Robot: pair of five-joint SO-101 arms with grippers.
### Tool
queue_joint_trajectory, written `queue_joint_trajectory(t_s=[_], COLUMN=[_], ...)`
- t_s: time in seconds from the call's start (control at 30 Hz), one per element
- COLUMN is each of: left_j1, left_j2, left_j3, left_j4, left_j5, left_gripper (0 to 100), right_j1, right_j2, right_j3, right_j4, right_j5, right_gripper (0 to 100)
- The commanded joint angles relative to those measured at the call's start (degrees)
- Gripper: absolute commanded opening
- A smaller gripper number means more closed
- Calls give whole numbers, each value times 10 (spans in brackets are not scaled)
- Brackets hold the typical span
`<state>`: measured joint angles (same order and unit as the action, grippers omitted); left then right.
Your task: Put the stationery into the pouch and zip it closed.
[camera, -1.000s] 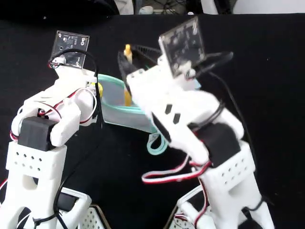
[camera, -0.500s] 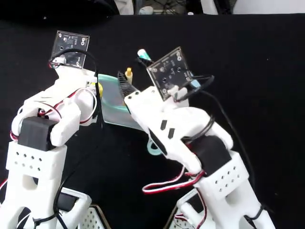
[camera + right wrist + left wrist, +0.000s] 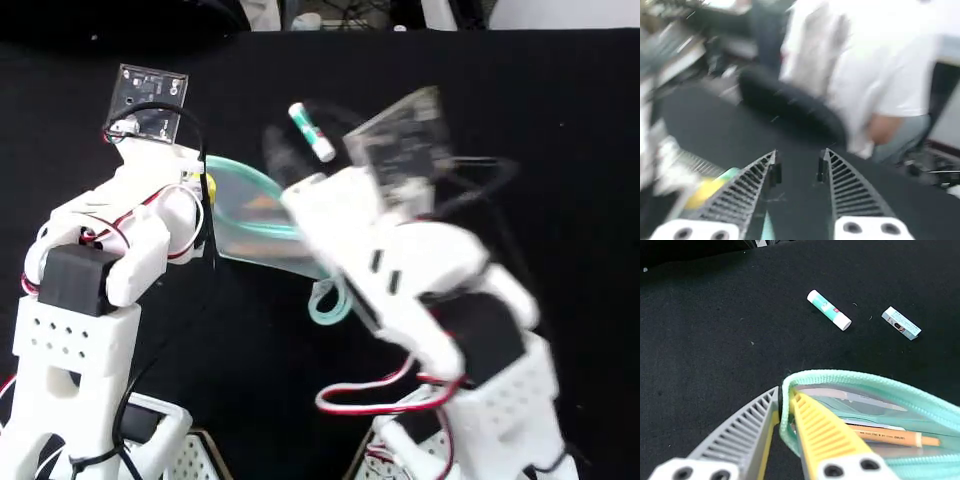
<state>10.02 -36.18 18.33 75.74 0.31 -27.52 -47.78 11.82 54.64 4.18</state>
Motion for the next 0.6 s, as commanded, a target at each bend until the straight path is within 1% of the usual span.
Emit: queue_joint_trajectory(t_s=[0.0, 0.07, 0.1, 0.2, 0.33, 0.47, 0.57], left_j1=[5, -14, -24, -58, -79, -97, -112], left_j2=[55, 55, 55, 53, 50, 50, 50], left_j3=[29, 27, 25, 24, 23, 8, -27], left_j4=[30, 30, 30, 30, 30, 50, 82], left_j5=[5, 5, 5, 5, 4, -15, -17], left_gripper=[30, 30, 30, 30, 30, 30, 30], right_j1=[110, 156, 179, 234, 265, 293, 287], right_j2=[15, 40, 58, 128, 249, 382, 475], right_j3=[-61, -60, -58, -45, -50, -94, -155], right_j4=[33, 57, 69, 75, 69, 12, 0], right_j5=[0, 0, 2, 0, 1, -1, -35], right_gripper=[95, 28, 10, 64, 139, 140, 140])
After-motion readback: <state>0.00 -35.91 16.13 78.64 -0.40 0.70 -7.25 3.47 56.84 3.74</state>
